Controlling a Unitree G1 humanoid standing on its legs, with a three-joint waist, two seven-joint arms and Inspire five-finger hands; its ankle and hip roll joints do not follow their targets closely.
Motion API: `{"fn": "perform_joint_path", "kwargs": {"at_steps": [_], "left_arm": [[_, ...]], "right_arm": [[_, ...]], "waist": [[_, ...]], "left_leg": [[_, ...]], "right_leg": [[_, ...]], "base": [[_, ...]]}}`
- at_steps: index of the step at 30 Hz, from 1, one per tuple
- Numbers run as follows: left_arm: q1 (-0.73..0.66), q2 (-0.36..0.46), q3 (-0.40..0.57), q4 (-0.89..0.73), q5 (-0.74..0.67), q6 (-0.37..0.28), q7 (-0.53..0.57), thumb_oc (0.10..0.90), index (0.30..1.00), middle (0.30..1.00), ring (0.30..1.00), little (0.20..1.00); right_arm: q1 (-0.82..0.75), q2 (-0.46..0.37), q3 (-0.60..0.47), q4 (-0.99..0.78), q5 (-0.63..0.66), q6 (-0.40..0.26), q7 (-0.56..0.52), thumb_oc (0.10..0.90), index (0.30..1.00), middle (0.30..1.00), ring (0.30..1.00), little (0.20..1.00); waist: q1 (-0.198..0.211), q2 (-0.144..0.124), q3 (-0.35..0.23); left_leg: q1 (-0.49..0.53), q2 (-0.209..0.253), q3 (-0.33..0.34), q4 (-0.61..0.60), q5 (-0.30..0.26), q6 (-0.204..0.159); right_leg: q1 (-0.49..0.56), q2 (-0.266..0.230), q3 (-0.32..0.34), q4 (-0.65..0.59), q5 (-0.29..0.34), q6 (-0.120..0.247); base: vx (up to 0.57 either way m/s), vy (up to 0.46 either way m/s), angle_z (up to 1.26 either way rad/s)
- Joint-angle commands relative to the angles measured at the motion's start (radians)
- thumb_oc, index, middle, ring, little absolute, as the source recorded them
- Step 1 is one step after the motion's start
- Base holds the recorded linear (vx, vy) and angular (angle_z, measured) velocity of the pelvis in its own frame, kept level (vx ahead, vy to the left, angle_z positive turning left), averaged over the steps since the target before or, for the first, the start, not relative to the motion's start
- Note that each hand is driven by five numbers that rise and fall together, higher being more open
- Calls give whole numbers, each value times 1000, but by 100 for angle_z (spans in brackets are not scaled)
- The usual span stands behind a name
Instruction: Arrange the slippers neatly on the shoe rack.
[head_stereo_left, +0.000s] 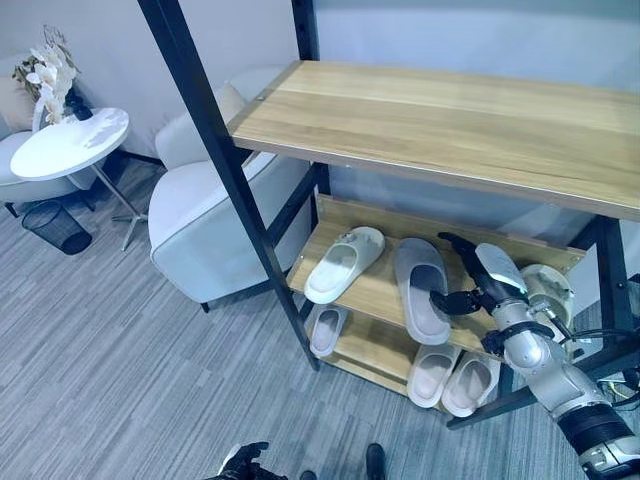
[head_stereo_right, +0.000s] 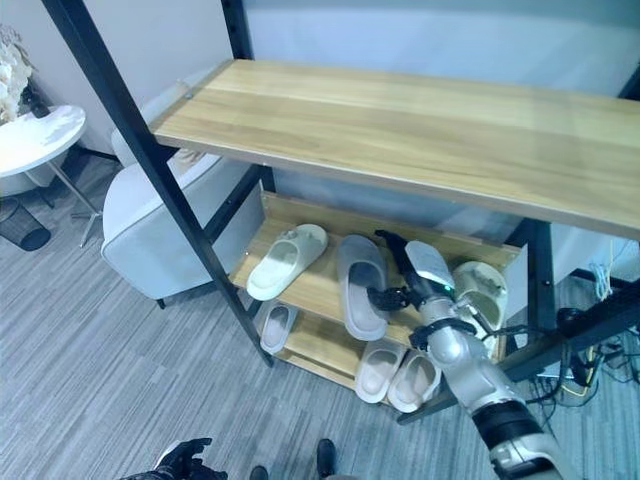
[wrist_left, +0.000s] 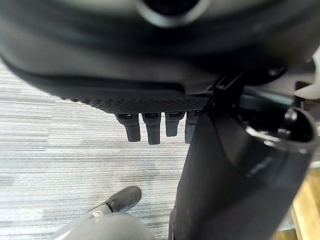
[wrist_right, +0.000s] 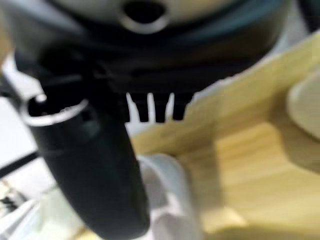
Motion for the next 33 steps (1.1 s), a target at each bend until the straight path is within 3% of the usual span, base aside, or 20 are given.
{"fn": "perform_joint_path", "kwargs": {"at_steps": [1, 7, 15, 25, 26, 27, 33], "left_arm": [[2, 55, -25, 84, -7, -6, 25, 800, 900, 900, 900, 900], [5, 54, -39, 77, -11, -11, 28, 800, 900, 900, 900, 900], [8, 48, -48, 77, -30, -13, 39, 800, 900, 900, 900, 900], [13, 47, -45, 82, -41, -13, 38, 800, 900, 900, 900, 900], [15, 50, -44, 86, -43, -13, 39, 800, 900, 900, 900, 900], [14, 50, -44, 90, -46, -11, 40, 800, 900, 900, 900, 900], [16, 49, -41, 95, -51, -9, 44, 800, 900, 900, 900, 900]], "right_arm": [[-127, 51, -82, -6, 67, -48, -92, 800, 900, 900, 900, 900], [-162, 40, -93, 29, 97, -61, -117, 800, 900, 900, 900, 900], [-196, 118, -108, 19, 296, -118, -107, 800, 900, 900, 900, 900], [-190, 139, -71, 121, 332, -105, -76, 800, 900, 900, 900, 900], [-198, 140, -62, 150, 341, -101, -72, 540, 509, 509, 509, 509], [-206, 143, -49, 174, 344, -97, -67, 400, 300, 300, 300, 300], [-211, 152, -33, 199, 338, -91, -68, 400, 300, 300, 300, 300]], "waist": [[6, -86, -23], [13, -72, -15], [22, -61, -9], [29, -60, -9], [32, -61, -9], [33, -62, -9], [34, -65, -13]], "left_leg": [[-40, -71, 27, 2, -27, 4], [-58, -76, 20, 2, -21, 3], [-63, -79, 14, 2, -20, 0], [-50, -80, 2, 2, -25, -3], [-49, -81, 1, 2, -25, -3], [-48, -81, 1, 2, -25, -3], [-37, -80, 0, 2, -30, -3]], "right_leg": [[77, -48, 1, 6, -153, 89], [58, -50, -3, 6, -152, 89], [53, -51, 0, 6, -154, 86], [69, -53, -16, 6, -163, 84], [71, -54, -18, 6, -163, 84], [72, -53, -19, 6, -164, 84], [84, -53, -22, 6, -167, 83]], "base": [[9, -3, 6], [9, 11, 8], [8, 5, 2], [30, -6, 6], [24, -15, 11], [24, -15, 8], [5, -2, 0]]}}
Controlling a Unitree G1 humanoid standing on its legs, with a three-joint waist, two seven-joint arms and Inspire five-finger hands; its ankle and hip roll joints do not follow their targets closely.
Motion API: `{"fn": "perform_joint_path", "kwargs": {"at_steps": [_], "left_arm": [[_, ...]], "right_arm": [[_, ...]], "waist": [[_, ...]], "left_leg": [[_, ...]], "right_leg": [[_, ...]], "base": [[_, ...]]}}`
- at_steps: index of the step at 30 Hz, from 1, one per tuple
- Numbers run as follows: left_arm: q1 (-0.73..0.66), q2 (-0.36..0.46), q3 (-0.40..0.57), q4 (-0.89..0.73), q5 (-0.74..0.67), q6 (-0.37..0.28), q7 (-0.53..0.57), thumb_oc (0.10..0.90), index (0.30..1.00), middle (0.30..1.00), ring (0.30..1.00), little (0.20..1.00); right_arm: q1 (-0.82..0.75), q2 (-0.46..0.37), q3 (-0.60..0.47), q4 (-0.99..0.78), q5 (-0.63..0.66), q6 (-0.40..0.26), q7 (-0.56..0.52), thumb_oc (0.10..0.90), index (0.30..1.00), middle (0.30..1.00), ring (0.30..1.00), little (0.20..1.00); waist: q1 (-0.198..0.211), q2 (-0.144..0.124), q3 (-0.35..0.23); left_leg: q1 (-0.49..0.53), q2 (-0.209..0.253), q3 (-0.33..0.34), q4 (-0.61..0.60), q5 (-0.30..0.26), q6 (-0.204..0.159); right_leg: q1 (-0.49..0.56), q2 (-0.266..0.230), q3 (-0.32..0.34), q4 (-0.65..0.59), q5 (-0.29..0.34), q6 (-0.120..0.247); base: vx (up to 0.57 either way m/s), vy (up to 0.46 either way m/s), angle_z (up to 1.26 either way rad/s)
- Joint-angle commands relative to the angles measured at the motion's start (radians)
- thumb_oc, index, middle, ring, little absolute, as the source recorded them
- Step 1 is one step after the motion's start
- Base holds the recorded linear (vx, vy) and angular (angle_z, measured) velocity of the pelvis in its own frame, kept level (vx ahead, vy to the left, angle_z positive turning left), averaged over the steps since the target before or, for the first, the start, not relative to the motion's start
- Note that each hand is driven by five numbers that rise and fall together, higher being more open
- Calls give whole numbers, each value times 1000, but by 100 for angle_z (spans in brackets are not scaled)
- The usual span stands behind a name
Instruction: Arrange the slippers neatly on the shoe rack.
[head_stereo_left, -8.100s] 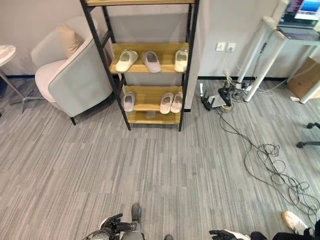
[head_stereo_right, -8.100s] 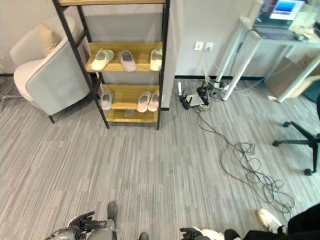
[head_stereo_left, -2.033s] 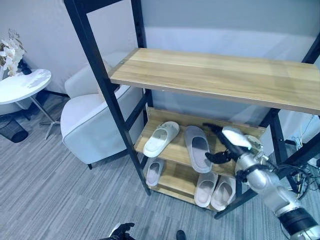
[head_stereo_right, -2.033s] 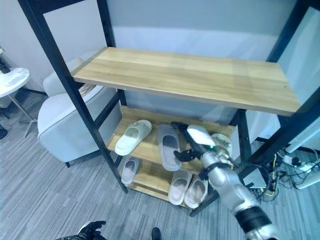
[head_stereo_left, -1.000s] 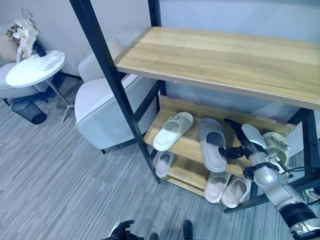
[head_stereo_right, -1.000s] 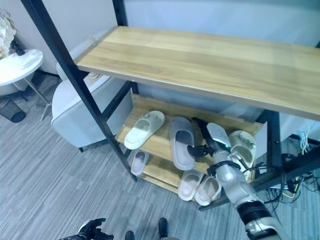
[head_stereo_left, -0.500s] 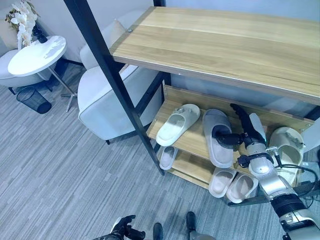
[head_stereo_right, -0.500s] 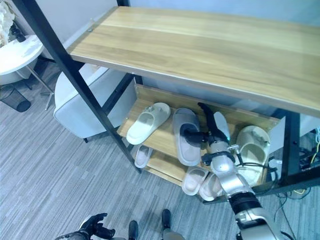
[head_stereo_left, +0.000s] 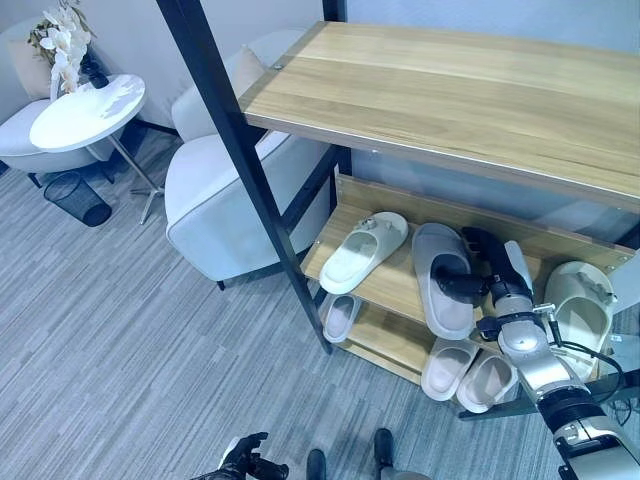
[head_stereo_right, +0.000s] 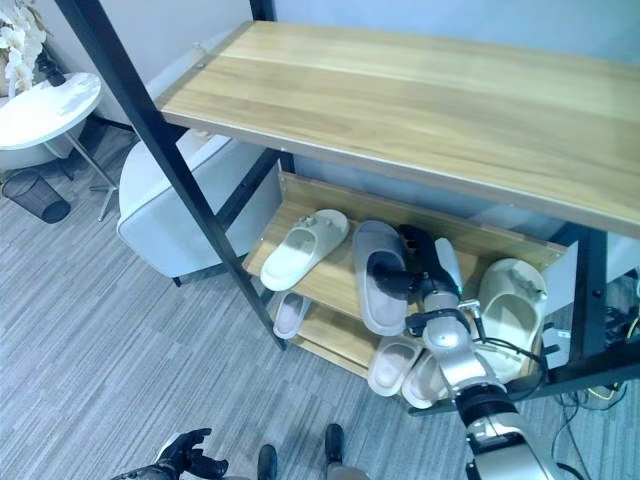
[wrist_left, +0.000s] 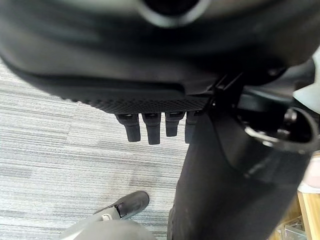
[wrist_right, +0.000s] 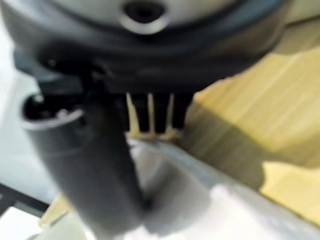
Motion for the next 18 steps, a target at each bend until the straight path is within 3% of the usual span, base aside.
{"fn": "perform_joint_path", "kwargs": {"at_steps": [1, 10, 18], "left_arm": [[33, 53, -39, 95, -3, 6, 21, 800, 900, 900, 900, 900], [34, 46, -24, 95, 5, 15, 32, 800, 900, 900, 900, 900], [28, 27, 8, 85, 37, 27, 50, 800, 900, 900, 900, 900]], "right_arm": [[-81, 51, 6, 8, 10, -59, -9, 400, 300, 300, 300, 300], [-7, 62, -61, -106, -41, -54, -58, 400, 300, 300, 300, 300], [201, 129, -198, -456, -172, -66, -119, 400, 300, 300, 300, 300]], "waist": [[28, -92, -61], [20, -91, -63], [-15, -91, -69]], "left_leg": [[-21, -75, 37, 2, -37, 7], [-4, -74, 36, 2, -46, 9], [21, -76, 46, 2, -59, 18]], "right_leg": [[87, -42, 24, 5, -156, 69], [106, -43, 17, 5, -163, 72], [127, -43, 30, 5, -164, 72]], "base": [[0, 0, 0], [0, 2, 1], [-7, 8, -2]]}}
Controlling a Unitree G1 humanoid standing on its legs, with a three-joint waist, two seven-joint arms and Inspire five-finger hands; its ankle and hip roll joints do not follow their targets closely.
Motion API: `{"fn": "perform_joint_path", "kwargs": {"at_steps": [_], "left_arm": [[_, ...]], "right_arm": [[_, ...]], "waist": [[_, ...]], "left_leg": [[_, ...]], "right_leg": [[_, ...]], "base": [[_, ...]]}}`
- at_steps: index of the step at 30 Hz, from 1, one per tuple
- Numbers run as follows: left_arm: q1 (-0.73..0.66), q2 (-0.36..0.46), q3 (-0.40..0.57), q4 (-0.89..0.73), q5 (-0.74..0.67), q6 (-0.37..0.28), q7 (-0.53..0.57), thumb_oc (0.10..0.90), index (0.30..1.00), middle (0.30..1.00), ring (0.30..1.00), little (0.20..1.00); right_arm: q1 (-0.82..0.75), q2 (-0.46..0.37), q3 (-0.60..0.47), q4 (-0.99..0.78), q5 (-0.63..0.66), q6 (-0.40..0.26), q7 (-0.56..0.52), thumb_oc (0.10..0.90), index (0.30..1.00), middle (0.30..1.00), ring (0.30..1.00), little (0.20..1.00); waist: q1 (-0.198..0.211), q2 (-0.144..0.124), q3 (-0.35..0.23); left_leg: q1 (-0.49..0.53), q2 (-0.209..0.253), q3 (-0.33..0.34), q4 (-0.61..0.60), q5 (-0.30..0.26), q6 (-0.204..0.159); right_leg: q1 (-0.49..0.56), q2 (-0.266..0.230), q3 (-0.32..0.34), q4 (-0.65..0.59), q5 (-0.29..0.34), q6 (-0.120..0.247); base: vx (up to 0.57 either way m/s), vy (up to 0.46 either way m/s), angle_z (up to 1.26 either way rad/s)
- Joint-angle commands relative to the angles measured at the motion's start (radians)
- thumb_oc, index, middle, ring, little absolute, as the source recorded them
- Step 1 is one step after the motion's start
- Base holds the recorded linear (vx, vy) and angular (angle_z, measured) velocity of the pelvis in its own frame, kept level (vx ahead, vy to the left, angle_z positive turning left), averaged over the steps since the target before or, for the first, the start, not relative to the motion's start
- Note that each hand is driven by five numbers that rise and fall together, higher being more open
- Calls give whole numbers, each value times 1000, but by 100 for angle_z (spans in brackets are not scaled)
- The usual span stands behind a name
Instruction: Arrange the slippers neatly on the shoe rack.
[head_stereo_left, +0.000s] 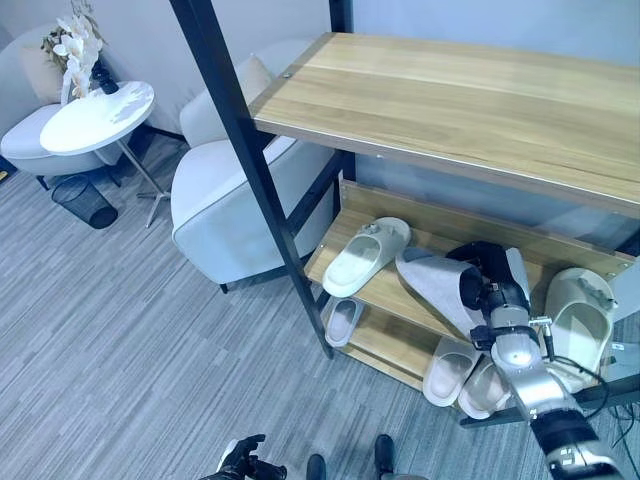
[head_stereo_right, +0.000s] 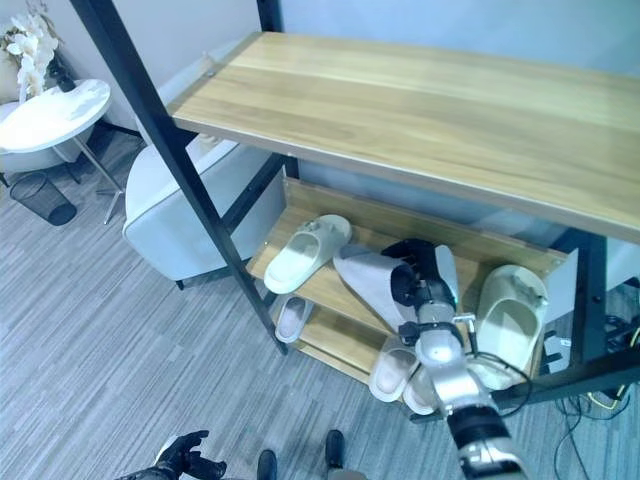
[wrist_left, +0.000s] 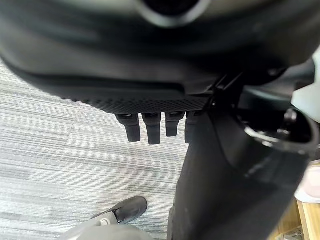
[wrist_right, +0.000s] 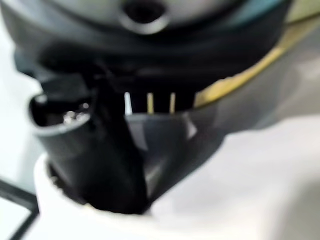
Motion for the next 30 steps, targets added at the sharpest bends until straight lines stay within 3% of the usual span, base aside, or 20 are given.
{"fn": "perform_joint_path", "kwargs": {"at_steps": [1, 7, 13, 16, 18, 21, 22, 23, 25, 27, 28, 29, 30], "left_arm": [[19, 30, -2, 87, 41, 19, 30, 800, 900, 900, 900, 900], [27, 20, 20, 75, 61, 23, 32, 800, 900, 900, 900, 900], [22, 26, 57, 45, 43, 15, 28, 800, 900, 900, 900, 900], [-1, 47, 57, 20, 39, 9, 28, 800, 900, 900, 900, 900], [-15, 70, 66, 13, 39, 8, 29, 800, 900, 900, 900, 900], [-13, 88, 80, 22, 37, 9, 26, 800, 900, 900, 900, 900], [-8, 100, 78, 16, 58, -2, 7, 800, 900, 900, 900, 900], [-7, 100, 78, 16, 58, -2, 7, 800, 900, 900, 900, 900], [-3, 106, 72, 19, 68, -1, 2, 800, 900, 900, 900, 900], [0, 113, 85, 4, 56, -8, -9, 800, 900, 900, 900, 900], [2, 113, 87, -9, 47, -13, -4, 800, 900, 900, 900, 900], [2, 108, 82, -19, 33, -14, -4, 800, 900, 900, 900, 900], [2, 108, 82, -19, 33, -14, -4, 800, 900, 900, 900, 900]], "right_arm": [[34, 45, -89, -236, -116, -91, -53, 400, 300, 300, 300, 300], [218, 102, -38, -428, -132, -102, 45, 400, 300, 300, 300, 300], [381, 116, -10, -441, -59, -113, 160, 400, 300, 300, 300, 300], [380, 115, 7, -415, -31, -109, 194, 400, 300, 300, 300, 300], [382, 107, 14, -410, -30, -112, 211, 400, 300, 300, 300, 300], [396, 115, 30, -378, 23, -112, 246, 400, 300, 300, 300, 300], [445, 132, 33, -364, 133, -111, 313, 400, 300, 300, 300, 300], [446, 132, 33, -365, 135, -112, 314, 400, 300, 300, 300, 300], [459, 128, 50, -350, 220, -116, 353, 400, 300, 300, 300, 300], [479, 104, 52, -338, 257, -119, 388, 400, 300, 300, 300, 300], [481, 88, 62, -329, 251, -112, 398, 400, 300, 300, 300, 300], [465, 67, 73, -318, 231, -106, 405, 400, 300, 300, 300, 300], [464, 67, 73, -317, 231, -107, 405, 400, 300, 300, 300, 300]], "waist": [[-10, -91, -71], [-48, -97, -80], [-78, -105, -74], [-90, -106, -10], [-89, -114, 19], [-91, -122, 21], [-104, -135, 10], [-106, -136, 13], [-104, -155, 9], [-92, -178, 18], [-81, -185, 31], [-63, -186, 42], [-63, -186, 43]], "left_leg": [[-10, -75, 50, 2, -61, 20], [14, -73, 86, 2, -72, 27], [45, -75, 127, 2, -82, 45], [27, -65, 164, 51, -88, 60], [13, -53, 194, 75, -92, 61], [34, -46, 218, 56, -97, 53], [37, -71, 200, 74, -111, 59], [41, -70, 197, 76, -113, 59], [12, -86, 199, 157, -139, 48], [-59, -73, 219, 314, -176, 0], [-103, -54, 217, 406, -154, -22], [-154, -23, 186, 448, -137, -30], [-155, -23, 186, 450, -139, -30]], "right_leg": [[93, -41, 35, 5, -164, 73], [103, -42, 66, 5, -154, 76], [111, -47, 102, 19, -145, 80], [8, -47, 108, 208, -169, 90], [-59, -42, 77, 306, -166, 111], [-134, -7, 17, 342, -148, 133], [-101, 11, 36, 265, -154, 121], [-93, 11, 34, 258, -153, 121], [-50, 18, 47, 214, -156, 78], [-10, -13, 28, 178, -160, 56], [9, -23, 21, 169, -164, 47], [30, -28, 18, 157, -173, 37], [30, -28, 18, 156, -173, 37]], "base": [[-33, 42, -4], [-42, 57, -17], [-13, 84, -25], [-154, 91, -38], [-119, 42, -61], [35, 23, -47], [99, 23, -30], [112, 0, -8], [34, -31, 18], [31, -59, 26], [60, -13, 71], [42, 13, 79], [64, 64, 55]]}}
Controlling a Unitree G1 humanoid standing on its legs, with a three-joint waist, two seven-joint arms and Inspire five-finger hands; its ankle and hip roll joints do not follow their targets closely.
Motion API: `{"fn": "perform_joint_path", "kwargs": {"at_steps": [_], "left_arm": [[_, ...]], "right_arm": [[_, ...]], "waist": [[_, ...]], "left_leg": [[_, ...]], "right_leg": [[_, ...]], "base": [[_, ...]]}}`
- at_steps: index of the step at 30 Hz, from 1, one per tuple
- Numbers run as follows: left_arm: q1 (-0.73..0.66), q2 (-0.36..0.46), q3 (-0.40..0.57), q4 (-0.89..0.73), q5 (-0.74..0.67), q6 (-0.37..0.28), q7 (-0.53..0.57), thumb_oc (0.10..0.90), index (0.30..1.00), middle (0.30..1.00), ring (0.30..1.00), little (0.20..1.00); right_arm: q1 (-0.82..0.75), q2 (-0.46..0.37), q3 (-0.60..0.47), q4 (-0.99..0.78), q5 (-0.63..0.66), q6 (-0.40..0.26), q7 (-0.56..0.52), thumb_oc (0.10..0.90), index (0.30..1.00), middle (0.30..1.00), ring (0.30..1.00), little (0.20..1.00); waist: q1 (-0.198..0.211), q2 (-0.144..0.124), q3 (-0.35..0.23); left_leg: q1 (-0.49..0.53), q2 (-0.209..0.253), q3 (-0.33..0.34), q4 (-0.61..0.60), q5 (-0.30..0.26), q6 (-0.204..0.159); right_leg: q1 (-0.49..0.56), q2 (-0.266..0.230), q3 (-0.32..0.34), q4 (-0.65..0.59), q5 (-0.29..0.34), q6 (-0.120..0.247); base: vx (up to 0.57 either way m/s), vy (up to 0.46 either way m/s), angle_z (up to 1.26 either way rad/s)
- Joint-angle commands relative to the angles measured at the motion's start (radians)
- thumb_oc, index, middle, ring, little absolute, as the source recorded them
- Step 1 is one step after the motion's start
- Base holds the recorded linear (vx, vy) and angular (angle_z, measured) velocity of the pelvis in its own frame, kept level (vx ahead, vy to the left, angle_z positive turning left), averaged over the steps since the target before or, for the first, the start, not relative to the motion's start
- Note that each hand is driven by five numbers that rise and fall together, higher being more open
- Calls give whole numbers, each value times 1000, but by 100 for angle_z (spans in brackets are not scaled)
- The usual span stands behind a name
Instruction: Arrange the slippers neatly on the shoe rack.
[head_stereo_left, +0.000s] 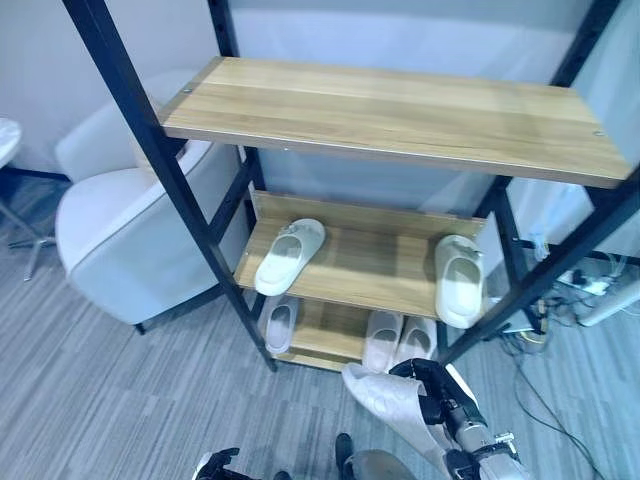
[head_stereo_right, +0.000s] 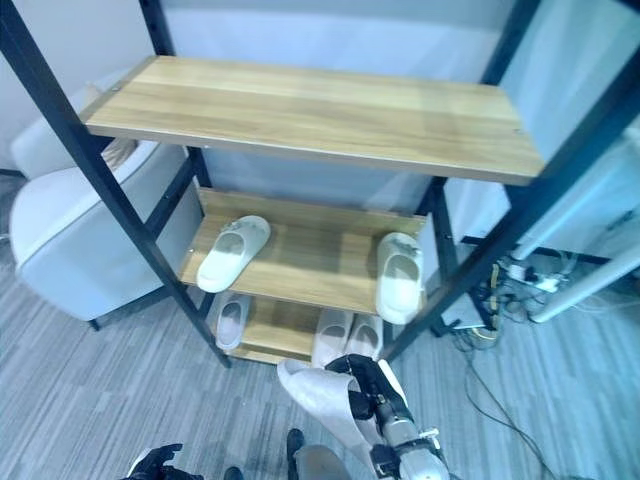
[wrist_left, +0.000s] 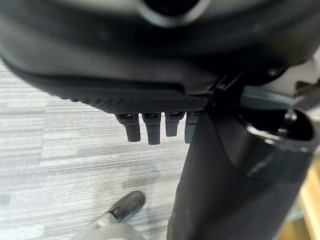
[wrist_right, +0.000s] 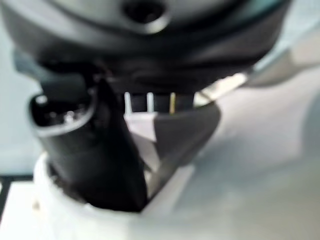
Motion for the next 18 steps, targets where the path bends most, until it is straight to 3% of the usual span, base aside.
{"fn": "perform_joint_path", "kwargs": {"at_steps": [1, 3, 4, 5, 6, 7, 9, 11, 14, 18], "left_arm": [[7, 25, -4, 2, 13, -24, 6, 800, 900, 900, 900, 900], [10, 19, -12, 9, 7, -22, 13, 800, 900, 900, 900, 900], [9, 21, -18, 14, 5, -21, 17, 800, 900, 900, 900, 900], [9, 21, -18, 14, 5, -21, 17, 800, 900, 900, 900, 900], [0, 20, -21, 22, -12, -20, 20, 800, 900, 900, 900, 900], [-10, 21, -29, 27, -10, -17, 23, 800, 900, 900, 900, 900], [-17, 21, -37, 40, 5, -17, 13, 800, 900, 900, 900, 900], [-11, 28, -34, 45, 21, -15, 9, 800, 900, 900, 900, 900], [-17, 34, 19, 47, -44, -8, 2, 800, 900, 900, 900, 900], [-31, 50, 18, 65, -41, -1, 5, 800, 900, 900, 900, 900]], "right_arm": [[-70, -44, -21, -102, 15, -92, 24, 400, 300, 300, 300, 300], [-97, -55, -5, -80, 22, -89, 23, 400, 300, 300, 300, 300], [-111, -62, 5, -68, 20, -87, 20, 400, 300, 300, 300, 300], [-112, -62, 5, -67, 20, -87, 20, 400, 300, 300, 300, 300], [-126, -65, 22, -49, 13, -88, 22, 400, 300, 300, 300, 300], [-134, -70, 28, -38, 13, -87, 19, 400, 300, 300, 300, 300], [-128, -74, 37, -29, 51, -83, 62, 400, 300, 300, 300, 300], [-119, -81, 46, -19, 88, -74, 95, 400, 300, 300, 300, 300], [-125, -77, 68, 26, 79, -51, 114, 400, 300, 300, 300, 300], [-160, -45, 88, 91, 72, -23, 111, 400, 300, 300, 300, 300]], "waist": [[32, -38, -6], [56, -44, -6], [70, -47, -1], [69, -47, 0], [86, -49, 4], [89, -49, 6], [93, -33, 5], [94, -28, -6], [102, -41, -16], [101, -57, -25]], "left_leg": [[-73, 23, 26, 161, -121, -3], [-92, 70, -30, 84, -77, -6], [-112, 81, -79, 55, -40, -14], [-111, 80, -80, 53, -39, -14], [-138, 123, -178, -27, 20, -34], [-158, 134, -199, -49, 40, -43], [-130, 159, -178, -108, 67, -55], [-108, 145, -175, -110, 61, -61], [-94, 116, -156, -90, 33, -50], [-96, 83, -97, -62, -11, -17]], "right_leg": [[188, -2, -9, -196, -7, 103], [196, -6, 6, -197, -14, 109], [202, -4, 19, -194, -23, 109], [202, -4, 18, -192, -25, 108], [216, 3, 51, -195, -48, 112], [228, 0, 62, -200, -58, 116], [255, -7, 74, -211, -75, 123], [259, -31, 83, -218, -66, 134], [248, -65, 108, -230, -42, 154], [210, -103, 156, -238, -10, 181]], "base": [[83, 106, 19], [131, 175, 6], [95, 115, -4], [160, 184, -33], [168, 188, -48], [231, 292, -49], [182, 272, -40], [169, 296, -55], [123, 225, -49], [51, 184, -71]]}}
